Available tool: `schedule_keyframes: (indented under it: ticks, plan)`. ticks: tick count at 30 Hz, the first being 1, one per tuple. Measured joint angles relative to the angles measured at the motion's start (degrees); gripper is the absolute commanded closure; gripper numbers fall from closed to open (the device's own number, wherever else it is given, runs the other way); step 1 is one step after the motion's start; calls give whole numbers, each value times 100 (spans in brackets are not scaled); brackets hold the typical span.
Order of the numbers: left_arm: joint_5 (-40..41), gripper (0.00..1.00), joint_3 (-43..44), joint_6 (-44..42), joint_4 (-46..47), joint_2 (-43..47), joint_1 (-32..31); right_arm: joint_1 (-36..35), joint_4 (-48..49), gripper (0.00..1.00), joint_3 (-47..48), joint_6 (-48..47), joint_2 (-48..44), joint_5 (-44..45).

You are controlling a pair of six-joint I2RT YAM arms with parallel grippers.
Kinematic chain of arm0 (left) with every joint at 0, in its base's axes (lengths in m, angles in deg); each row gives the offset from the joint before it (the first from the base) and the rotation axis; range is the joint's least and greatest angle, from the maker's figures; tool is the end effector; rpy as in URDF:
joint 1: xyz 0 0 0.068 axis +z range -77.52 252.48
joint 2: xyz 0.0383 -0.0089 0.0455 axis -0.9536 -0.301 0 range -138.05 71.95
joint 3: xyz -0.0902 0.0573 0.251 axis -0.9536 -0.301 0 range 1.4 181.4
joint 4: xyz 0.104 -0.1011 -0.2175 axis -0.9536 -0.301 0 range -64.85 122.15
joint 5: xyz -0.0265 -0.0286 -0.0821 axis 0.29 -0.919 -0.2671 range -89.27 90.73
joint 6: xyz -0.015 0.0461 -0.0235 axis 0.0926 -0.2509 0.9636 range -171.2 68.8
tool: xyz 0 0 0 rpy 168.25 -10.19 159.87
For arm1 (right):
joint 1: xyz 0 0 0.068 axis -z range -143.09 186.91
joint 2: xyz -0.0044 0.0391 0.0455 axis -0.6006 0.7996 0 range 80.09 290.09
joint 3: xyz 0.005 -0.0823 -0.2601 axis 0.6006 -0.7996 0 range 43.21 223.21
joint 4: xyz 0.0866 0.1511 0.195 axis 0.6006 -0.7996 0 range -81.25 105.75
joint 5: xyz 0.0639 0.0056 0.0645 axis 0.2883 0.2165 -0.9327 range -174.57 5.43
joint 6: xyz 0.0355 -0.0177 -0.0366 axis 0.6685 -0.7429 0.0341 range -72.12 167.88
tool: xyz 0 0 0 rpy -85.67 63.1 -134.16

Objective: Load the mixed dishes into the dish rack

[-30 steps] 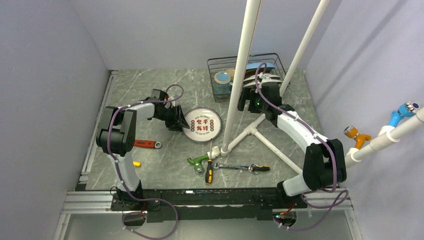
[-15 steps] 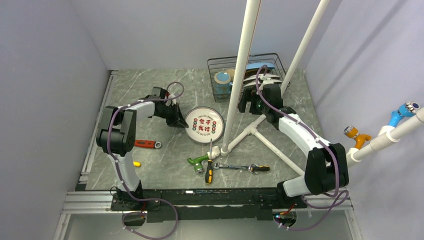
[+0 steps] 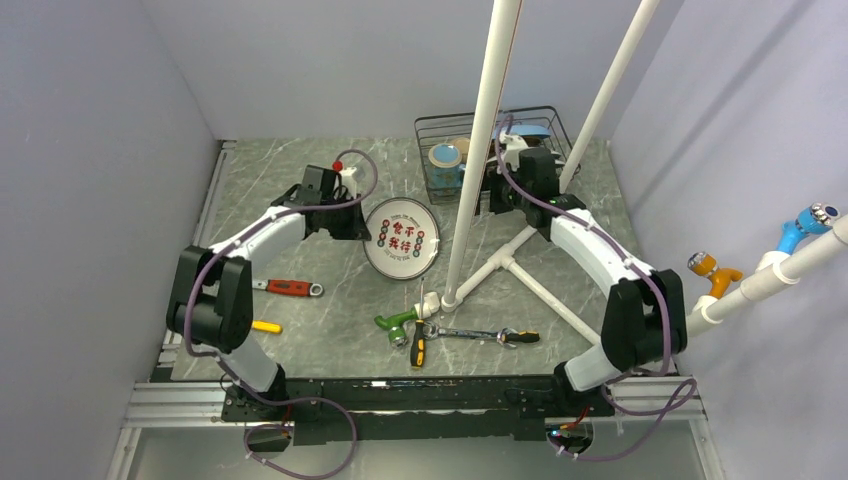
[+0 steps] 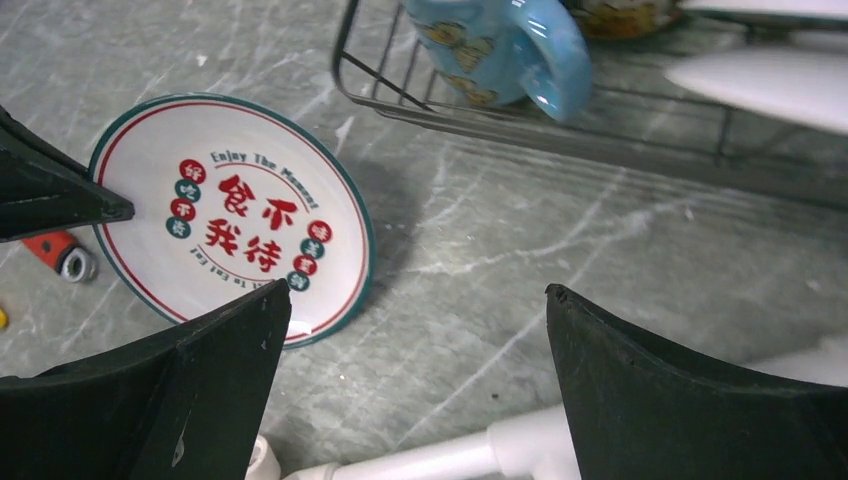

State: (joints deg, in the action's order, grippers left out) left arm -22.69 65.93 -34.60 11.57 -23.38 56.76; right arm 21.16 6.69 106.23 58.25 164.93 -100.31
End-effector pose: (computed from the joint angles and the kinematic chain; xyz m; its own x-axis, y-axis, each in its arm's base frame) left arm 0.3353 -0.1091 0.2192 -0.8599 -0.0303 -0.5095 0.2523 0.8425 -0.4760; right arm 0.3236 0.1013 0.2855 -0.5733 0.0182 -0.8192 -0.3885 0.8742 0.2913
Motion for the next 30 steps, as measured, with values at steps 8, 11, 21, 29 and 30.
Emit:
schedule_keyframes:
  ticks: [8, 11, 21, 29, 30]
  plan:
    - [542, 100, -420, -577, 262, 835, -549, -501, -151, 1, 651, -1104, 798, -470]
    - [675, 100, -577, -817, 385, 1108, -664, -629, -201, 2, 675, -1541, 914, -737]
    - [697, 100, -774, -1290, 660, 1488, -737, -603, -638, 16, 1322, -2938, 1488, -2072]
    - [651, 100, -811, -1458, 688, 1659, -817, -603, -1134, 27, 1888, -3482, 2059, -2830]
    - [634, 100, -811, -1471, 695, 1665, -826, -603, -1165, 27, 1921, -3521, 2085, -2883]
